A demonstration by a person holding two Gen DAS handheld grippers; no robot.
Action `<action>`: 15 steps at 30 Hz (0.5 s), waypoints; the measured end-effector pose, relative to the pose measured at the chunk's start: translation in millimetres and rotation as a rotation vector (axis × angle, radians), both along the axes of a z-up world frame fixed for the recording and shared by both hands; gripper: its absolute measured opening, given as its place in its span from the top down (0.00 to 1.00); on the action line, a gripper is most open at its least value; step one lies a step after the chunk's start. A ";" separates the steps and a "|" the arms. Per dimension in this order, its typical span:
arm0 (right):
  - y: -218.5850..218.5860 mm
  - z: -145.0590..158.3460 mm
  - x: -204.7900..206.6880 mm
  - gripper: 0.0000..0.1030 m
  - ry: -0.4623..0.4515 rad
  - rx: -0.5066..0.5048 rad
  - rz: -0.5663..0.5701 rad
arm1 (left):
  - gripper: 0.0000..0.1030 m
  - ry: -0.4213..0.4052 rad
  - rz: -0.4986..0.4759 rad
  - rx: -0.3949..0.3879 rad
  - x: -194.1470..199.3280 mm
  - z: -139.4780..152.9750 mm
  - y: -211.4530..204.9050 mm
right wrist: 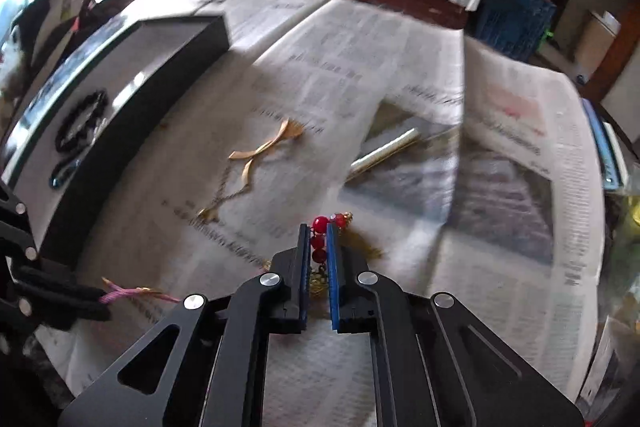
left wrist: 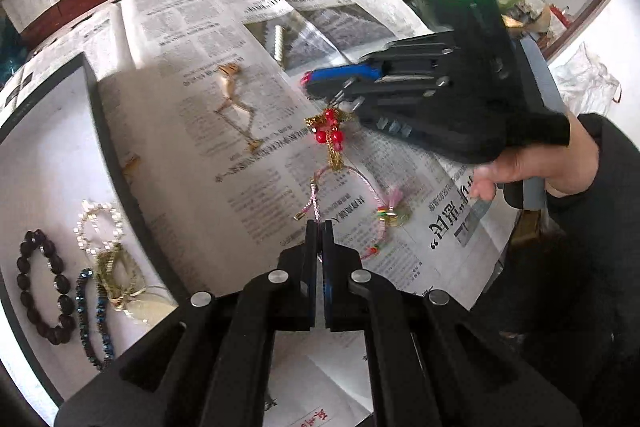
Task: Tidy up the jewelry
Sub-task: 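Close the right tool on the red-beaded tassel while the left tool holds the pink string, then lift the pink string and red tassel and carry both over the white tray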
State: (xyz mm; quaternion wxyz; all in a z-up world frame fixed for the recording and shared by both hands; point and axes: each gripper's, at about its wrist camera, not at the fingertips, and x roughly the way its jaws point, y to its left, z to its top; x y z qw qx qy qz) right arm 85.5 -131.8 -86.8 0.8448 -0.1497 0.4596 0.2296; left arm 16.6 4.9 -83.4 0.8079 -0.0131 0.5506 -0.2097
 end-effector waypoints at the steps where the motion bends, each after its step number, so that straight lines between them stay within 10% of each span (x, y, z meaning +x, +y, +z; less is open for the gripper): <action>1: -8.2 7.0 2.9 0.93 -0.022 0.019 -0.032 | 0.98 -0.003 0.004 -0.001 -0.1 1.3 2.2; 15: -80.5 64.6 6.8 0.93 -0.129 0.230 -0.209 | 0.98 -0.043 0.043 -0.050 -1.2 14.1 24.4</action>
